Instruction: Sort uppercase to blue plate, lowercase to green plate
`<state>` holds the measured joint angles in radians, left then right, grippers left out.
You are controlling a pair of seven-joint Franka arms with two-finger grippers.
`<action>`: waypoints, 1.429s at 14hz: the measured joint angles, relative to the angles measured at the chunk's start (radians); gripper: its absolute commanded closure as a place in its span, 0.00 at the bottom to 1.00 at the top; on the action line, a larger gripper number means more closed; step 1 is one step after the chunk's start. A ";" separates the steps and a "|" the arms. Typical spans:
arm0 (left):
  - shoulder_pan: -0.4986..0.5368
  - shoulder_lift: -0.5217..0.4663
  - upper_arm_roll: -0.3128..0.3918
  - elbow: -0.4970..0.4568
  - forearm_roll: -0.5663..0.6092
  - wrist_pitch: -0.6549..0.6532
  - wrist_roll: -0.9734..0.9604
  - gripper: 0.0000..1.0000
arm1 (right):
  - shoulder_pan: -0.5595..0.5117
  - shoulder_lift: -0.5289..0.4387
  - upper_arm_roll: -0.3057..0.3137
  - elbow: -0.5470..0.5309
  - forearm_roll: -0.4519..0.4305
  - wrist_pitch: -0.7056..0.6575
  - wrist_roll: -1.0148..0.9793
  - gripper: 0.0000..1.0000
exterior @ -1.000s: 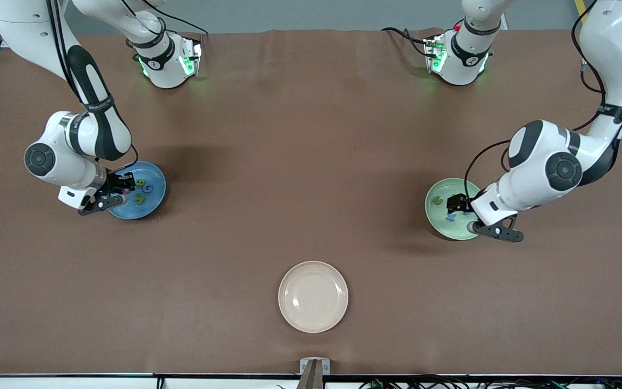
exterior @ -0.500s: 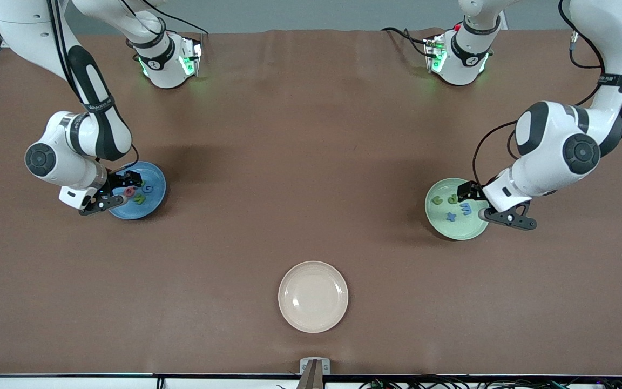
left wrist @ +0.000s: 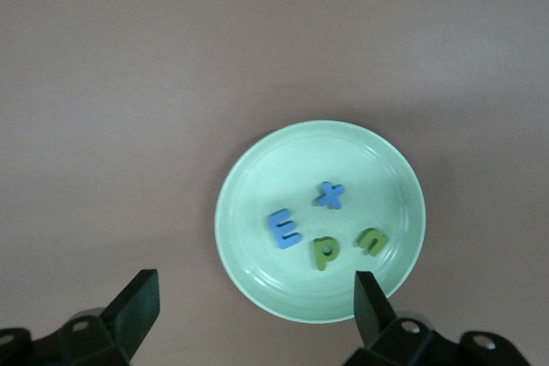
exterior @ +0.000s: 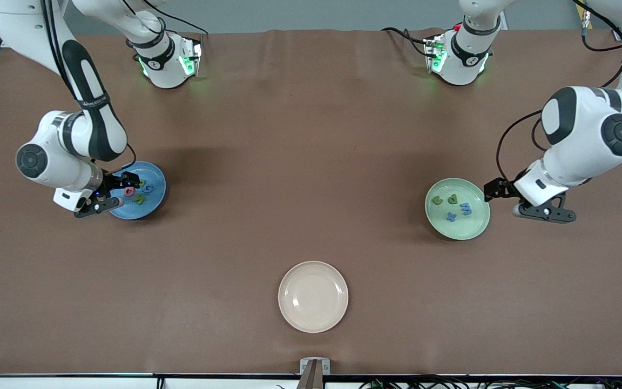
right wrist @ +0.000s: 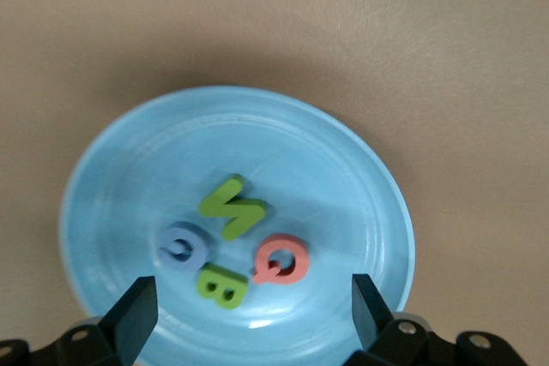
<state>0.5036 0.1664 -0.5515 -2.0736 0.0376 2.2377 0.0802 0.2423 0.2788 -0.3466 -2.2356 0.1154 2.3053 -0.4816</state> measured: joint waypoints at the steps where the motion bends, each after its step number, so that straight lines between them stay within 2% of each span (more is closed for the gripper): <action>1: 0.007 -0.014 0.001 0.015 0.000 -0.028 0.000 0.00 | 0.003 -0.016 0.000 0.031 0.000 -0.055 0.020 0.00; 6: 0.024 -0.145 0.001 0.114 -0.011 -0.224 0.000 0.00 | 0.004 -0.051 -0.004 0.271 -0.001 -0.390 0.098 0.00; 9: 0.026 -0.217 0.003 0.144 -0.022 -0.258 0.000 0.00 | 0.004 -0.054 -0.004 0.435 -0.032 -0.625 0.176 0.00; 12: 0.035 -0.219 0.008 0.242 -0.025 -0.299 0.000 0.00 | 0.027 -0.074 -0.002 0.577 -0.093 -0.830 0.291 0.00; 16: 0.043 -0.170 0.009 0.409 -0.027 -0.387 0.000 0.00 | 0.089 -0.147 -0.001 0.621 -0.112 -0.876 0.418 0.00; 20: 0.041 -0.155 0.007 0.465 -0.027 -0.406 0.000 0.00 | 0.086 -0.162 -0.010 0.621 -0.082 -0.851 0.427 0.00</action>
<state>0.5448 0.0111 -0.5444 -1.6084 0.0101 1.8312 0.0802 0.3288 0.1171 -0.3564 -1.6148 0.0337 1.4538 -0.0544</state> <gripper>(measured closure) 0.000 0.000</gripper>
